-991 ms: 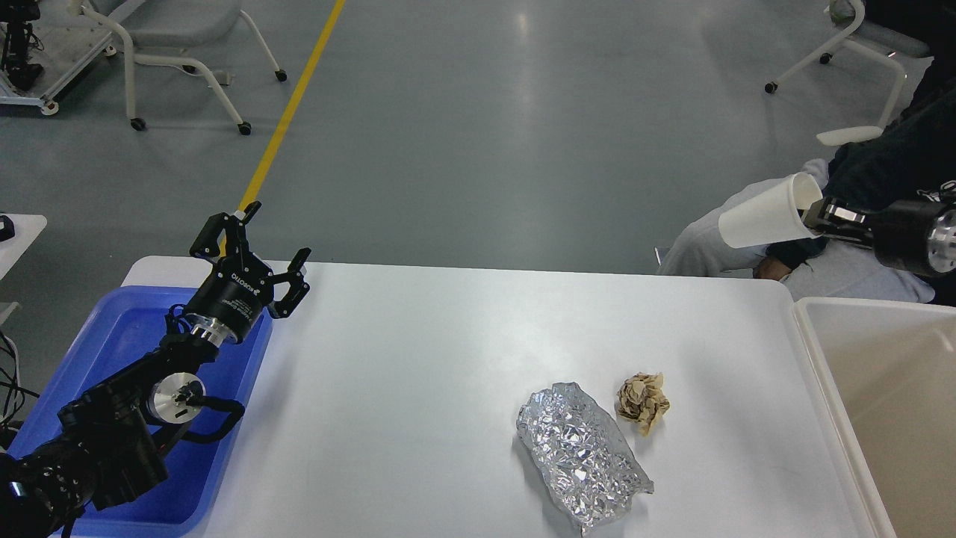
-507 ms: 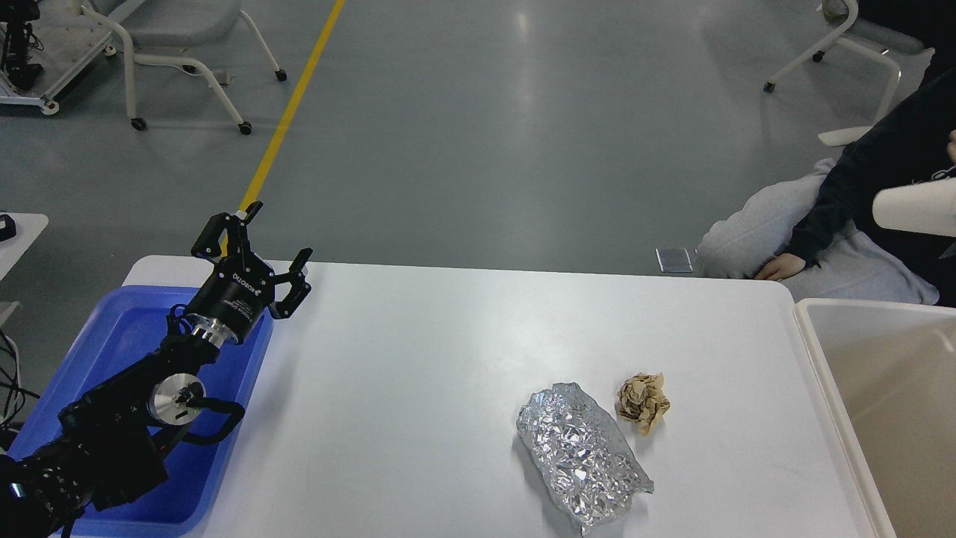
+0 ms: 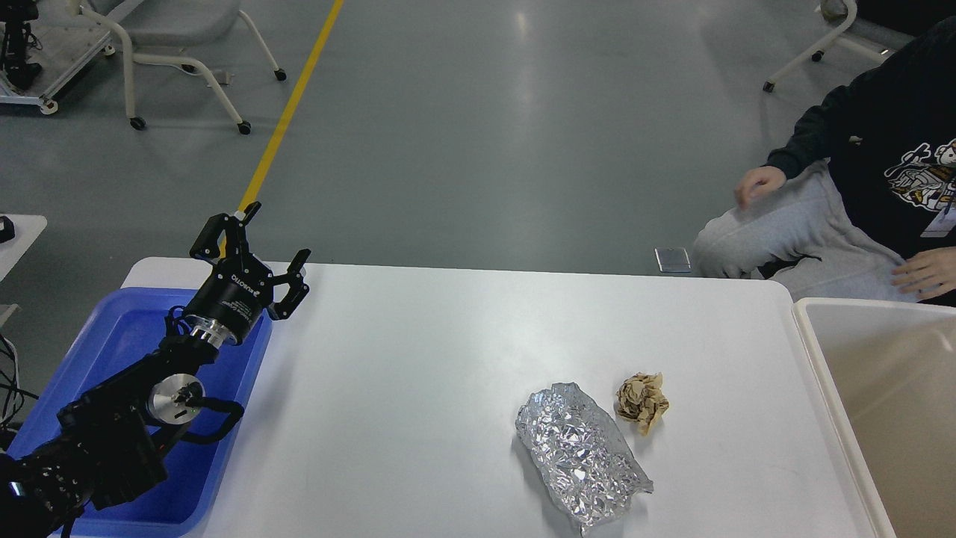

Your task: Tidy desktop

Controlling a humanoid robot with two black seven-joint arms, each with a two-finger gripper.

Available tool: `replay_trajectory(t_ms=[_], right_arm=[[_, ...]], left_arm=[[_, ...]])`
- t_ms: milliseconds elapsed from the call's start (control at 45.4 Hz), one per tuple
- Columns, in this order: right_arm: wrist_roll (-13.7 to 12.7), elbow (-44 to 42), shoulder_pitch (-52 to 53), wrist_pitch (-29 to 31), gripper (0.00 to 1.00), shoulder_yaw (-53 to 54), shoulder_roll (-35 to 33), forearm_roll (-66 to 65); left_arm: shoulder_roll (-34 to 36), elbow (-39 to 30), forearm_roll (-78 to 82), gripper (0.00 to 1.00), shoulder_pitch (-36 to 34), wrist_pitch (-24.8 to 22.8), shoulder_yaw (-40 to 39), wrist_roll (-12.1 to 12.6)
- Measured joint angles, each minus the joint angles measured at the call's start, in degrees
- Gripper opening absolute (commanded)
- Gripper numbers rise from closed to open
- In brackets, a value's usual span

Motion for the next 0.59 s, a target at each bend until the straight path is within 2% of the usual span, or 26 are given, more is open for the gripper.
replay_trajectory(t_ms=[198,396,595], right_arm=[[-5.25,-1.69,-2.49,-5.77,0.0,9.66,4.01,2.5],[-7.21,-2.39,-4.62,-8.26,0.0,14.94,6.85,3.36],[-8.01,-2.81,-6.73,-9.23,0.0,17.75,9.1,3.78]], left_arm=[[-0.02,0.0,-0.03,1.0,0.0,0.0,0.0,0.0],[-0.04,0.0,-0.06,1.0,0.0,0.0,0.0,-0.02],[-0.05,0.0,-0.08,1.0,0.0,0.0,0.0,-0.1]])
